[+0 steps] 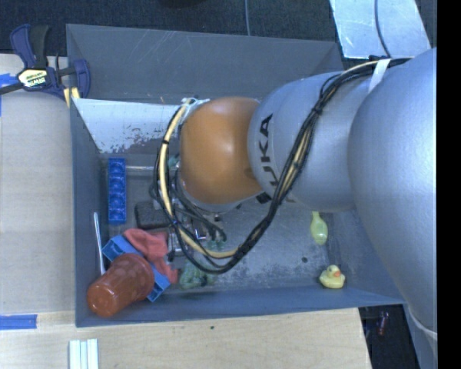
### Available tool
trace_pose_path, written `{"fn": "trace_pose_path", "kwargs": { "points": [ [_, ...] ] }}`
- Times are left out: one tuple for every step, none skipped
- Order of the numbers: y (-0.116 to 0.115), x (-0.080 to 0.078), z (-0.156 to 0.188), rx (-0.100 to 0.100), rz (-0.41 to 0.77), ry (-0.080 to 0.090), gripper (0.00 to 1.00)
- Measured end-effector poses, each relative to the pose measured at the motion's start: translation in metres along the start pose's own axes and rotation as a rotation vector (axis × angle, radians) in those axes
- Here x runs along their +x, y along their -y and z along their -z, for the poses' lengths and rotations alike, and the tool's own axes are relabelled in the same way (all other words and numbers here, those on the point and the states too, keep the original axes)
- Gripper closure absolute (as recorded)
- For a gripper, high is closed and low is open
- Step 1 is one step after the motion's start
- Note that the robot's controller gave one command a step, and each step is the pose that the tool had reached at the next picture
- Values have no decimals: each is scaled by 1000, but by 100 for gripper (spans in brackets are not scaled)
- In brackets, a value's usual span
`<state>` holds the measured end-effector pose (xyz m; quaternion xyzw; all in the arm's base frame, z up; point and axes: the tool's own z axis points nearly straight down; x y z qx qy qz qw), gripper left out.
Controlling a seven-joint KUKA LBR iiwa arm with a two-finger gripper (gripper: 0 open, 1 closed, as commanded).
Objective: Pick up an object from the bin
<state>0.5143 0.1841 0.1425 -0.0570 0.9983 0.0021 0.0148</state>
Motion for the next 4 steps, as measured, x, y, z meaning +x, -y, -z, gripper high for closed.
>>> {"fn": "trace_pose_path", "kwargs": {
  "points": [
    [-10, 9, 2, -2, 16, 1, 0],
    [-5, 10, -35, -2, -35, 3, 0],
    [53, 2, -64, -3, 21, 13, 100],
    [53, 2, -63, -3, 22, 13, 100]
  ]
}}
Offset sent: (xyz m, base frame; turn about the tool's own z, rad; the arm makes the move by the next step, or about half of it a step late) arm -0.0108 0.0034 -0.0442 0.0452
